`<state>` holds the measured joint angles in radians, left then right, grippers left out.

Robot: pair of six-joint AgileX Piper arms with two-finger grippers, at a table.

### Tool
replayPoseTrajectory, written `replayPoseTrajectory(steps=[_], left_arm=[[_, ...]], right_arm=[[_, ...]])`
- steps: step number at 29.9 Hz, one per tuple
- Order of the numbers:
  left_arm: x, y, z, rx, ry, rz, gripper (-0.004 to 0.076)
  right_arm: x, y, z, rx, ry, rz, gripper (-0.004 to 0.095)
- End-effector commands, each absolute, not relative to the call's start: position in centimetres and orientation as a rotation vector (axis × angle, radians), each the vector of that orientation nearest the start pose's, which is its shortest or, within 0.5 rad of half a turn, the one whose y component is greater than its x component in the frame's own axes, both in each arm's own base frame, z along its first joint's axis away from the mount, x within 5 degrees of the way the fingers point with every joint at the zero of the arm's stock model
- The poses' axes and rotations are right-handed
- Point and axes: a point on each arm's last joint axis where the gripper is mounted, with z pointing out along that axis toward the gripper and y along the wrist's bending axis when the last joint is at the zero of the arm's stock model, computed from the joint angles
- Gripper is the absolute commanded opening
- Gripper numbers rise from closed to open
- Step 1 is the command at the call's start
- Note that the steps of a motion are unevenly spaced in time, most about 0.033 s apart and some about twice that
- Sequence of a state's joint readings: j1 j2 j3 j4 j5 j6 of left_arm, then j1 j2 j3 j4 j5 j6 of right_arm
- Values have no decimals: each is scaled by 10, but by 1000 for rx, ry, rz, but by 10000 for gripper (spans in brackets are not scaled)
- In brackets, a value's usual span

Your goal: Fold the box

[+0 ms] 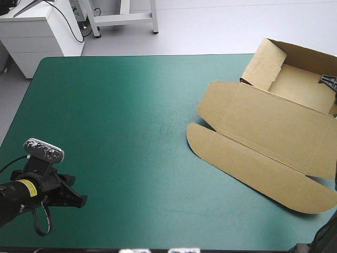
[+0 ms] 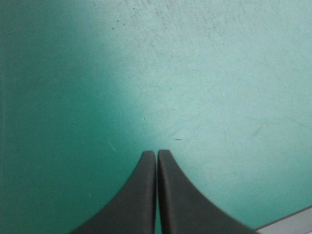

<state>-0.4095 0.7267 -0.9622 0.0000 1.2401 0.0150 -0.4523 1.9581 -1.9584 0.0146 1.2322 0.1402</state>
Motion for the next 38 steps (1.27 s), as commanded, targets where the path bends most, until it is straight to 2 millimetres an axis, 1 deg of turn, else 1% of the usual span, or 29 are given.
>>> replayPoseTrajectory(steps=[1, 5, 8, 9, 11, 13, 16, 19, 21, 22, 25, 27, 30, 31, 33, 34, 36, 38], left_arm=[[89, -39, 373, 532, 2453, -175, -8], [89, -39, 373, 538, 2452, -173, -8], [89, -39, 373, 541, 2451, -171, -8], [89, -39, 373, 541, 2451, -171, -8], [89, -39, 373, 541, 2451, -171, -8], [89, -39, 373, 541, 2451, -171, -8], [89, -39, 373, 541, 2448, -172, -8], [89, -39, 373, 541, 2450, -172, -8], [89, -39, 373, 542, 2452, -171, -8], [89, -39, 373, 542, 2452, -171, -8], [89, -39, 373, 541, 2450, -172, -8], [89, -39, 373, 541, 2450, -172, -8], [89, -39, 373, 541, 2450, -172, -8], [89, -39, 373, 541, 2450, -172, -8], [89, -40, 373, 541, 2448, -172, -8], [89, -40, 373, 540, 2446, -172, -8], [89, -40, 373, 540, 2446, -172, -8], [89, -40, 373, 540, 2446, -172, -8]], right_arm=[[376, -190, 358, 809, 2503, -70, -20], [376, -192, 356, 809, 2511, -97, -18], [375, -195, 356, 810, 2505, -153, -14], [374, -196, 356, 810, 2512, -168, 0], [373, -197, 356, 809, 2527, -198, 75], [372, -198, 356, 809, 2531, -206, 219], [372, -197, 355, 819, 2530, -198, 526], [372, -198, 355, 849, 2520, -195, 801], [372, -198, 355, 860, 2516, -195, 893], [372, -198, 355, 863, 2515, -194, 909], [371, -197, 357, 863, 2514, -192, 900], [369, -196, 362, 860, 2503, -193, 888], [363, -193, 373, 855, 2483, -196, 840], [360, -191, 379, 851, 2468, -196, 808], [354, -187, 391, 829, 2446, -200, 725], [350, -185, 397, 809, 2438, -207, 663], [342, -181, 409, 792, 2411, -214, 500], [335, -178, 419, 785, 2387, -223, 308]])
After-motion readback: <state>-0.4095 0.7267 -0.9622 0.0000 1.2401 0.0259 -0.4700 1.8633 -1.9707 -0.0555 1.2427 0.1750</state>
